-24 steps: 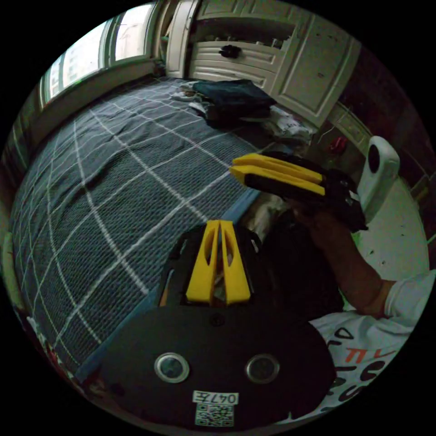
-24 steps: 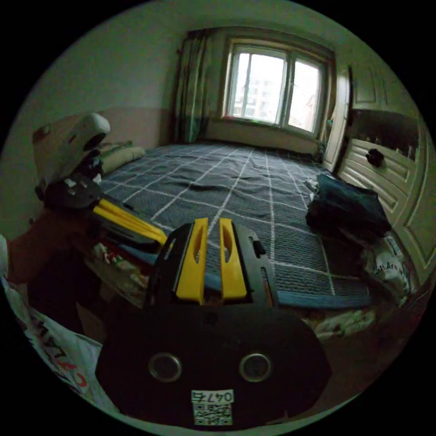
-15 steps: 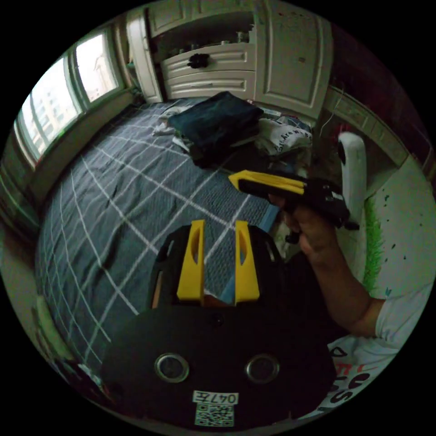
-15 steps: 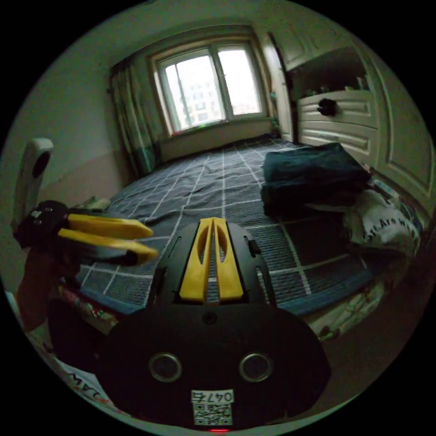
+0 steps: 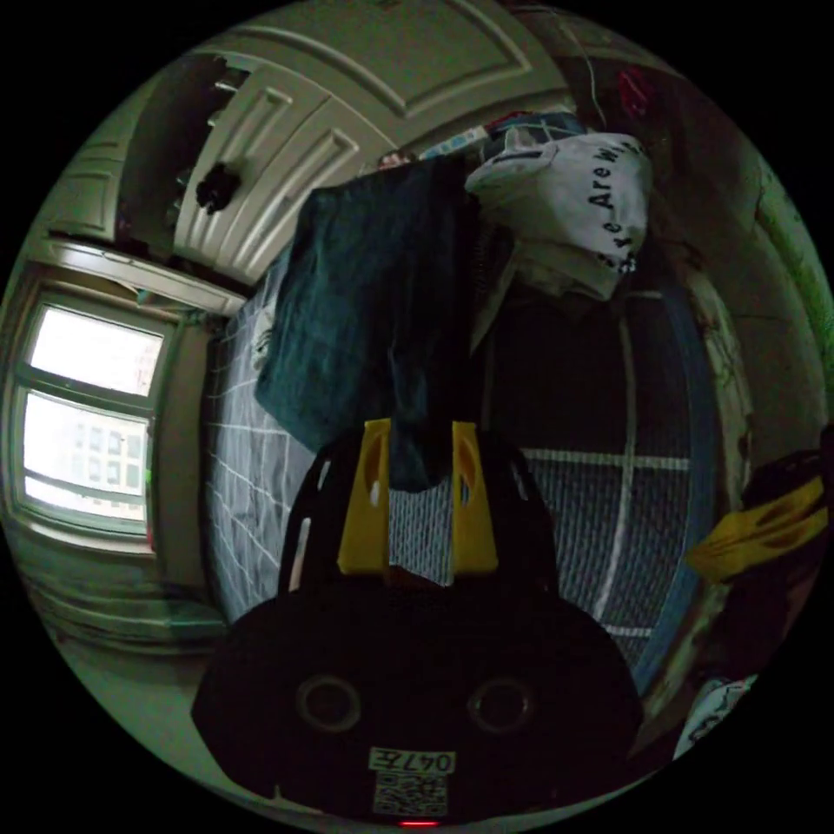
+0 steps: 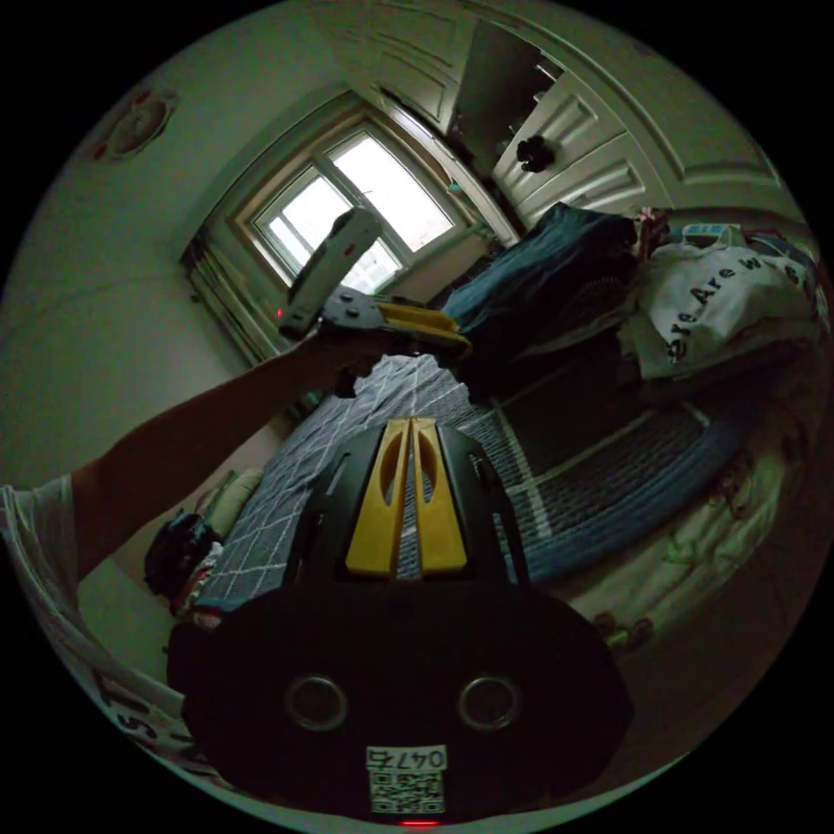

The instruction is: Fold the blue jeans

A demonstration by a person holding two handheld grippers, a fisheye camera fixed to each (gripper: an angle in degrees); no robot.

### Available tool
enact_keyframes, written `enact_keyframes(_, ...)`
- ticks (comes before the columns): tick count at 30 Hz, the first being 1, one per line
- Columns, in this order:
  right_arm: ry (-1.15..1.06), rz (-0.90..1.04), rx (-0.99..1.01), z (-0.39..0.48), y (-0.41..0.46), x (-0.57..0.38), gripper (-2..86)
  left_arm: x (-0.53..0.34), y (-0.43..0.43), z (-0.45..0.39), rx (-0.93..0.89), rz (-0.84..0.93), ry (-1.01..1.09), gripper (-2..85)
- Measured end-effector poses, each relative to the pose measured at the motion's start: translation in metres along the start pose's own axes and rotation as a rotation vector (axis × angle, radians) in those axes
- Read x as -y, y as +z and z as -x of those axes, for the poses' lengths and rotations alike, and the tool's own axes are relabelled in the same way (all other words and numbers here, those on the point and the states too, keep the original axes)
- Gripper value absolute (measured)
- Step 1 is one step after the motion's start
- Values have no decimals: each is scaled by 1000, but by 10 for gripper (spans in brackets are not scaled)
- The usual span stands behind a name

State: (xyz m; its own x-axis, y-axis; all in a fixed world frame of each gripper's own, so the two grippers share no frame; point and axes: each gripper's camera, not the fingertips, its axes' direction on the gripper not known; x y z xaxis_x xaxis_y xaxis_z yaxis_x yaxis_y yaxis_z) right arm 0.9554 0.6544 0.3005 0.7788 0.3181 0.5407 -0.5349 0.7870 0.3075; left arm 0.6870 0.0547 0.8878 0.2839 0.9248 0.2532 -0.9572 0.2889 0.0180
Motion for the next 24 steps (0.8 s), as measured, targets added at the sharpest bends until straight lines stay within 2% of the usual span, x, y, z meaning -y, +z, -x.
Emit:
enact_keyframes(2,-11,14,-14,-12,-10,8,-12,9,6,3,-3,16,-12,63)
enact_keyframes(4,-8,16,-16,-21,-18,13,-12,14,3,5,95,-10,-31,17)
enact_keyframes(8,-23,38,6,-28,-31,25,-12,9,-17,23,60,-85,-87,-1)
enact_keyframes(11,-41,34,-6,-25,-39,31,-11,-19,-51,66,-63,-246,-318,-5)
enact_keyframes(13,-61,26,-2,-20,-44,35,-10,-61,-86,93,-132,-384,-476,-6)
enact_keyframes(16,-139,-14,-7,-5,-55,41,6,-130,-131,96,-202,-514,-529,-7)
enact_keyframes(18,-210,-81,-40,14,-69,45,27,-177,-159,85,-123,-554,-568,-7)
enact_keyframes(20,-291,-141,-76,33,-82,45,31,-229,-183,75,-67,-561,-624,-6)
enact_keyframes(22,-370,-189,-89,53,-91,43,26,-302,-197,63,-87,-536,-748,-6)
enact_keyframes(24,-462,-138,-18,77,-89,41,22,-353,-200,49,-111,-464,-808,-6)
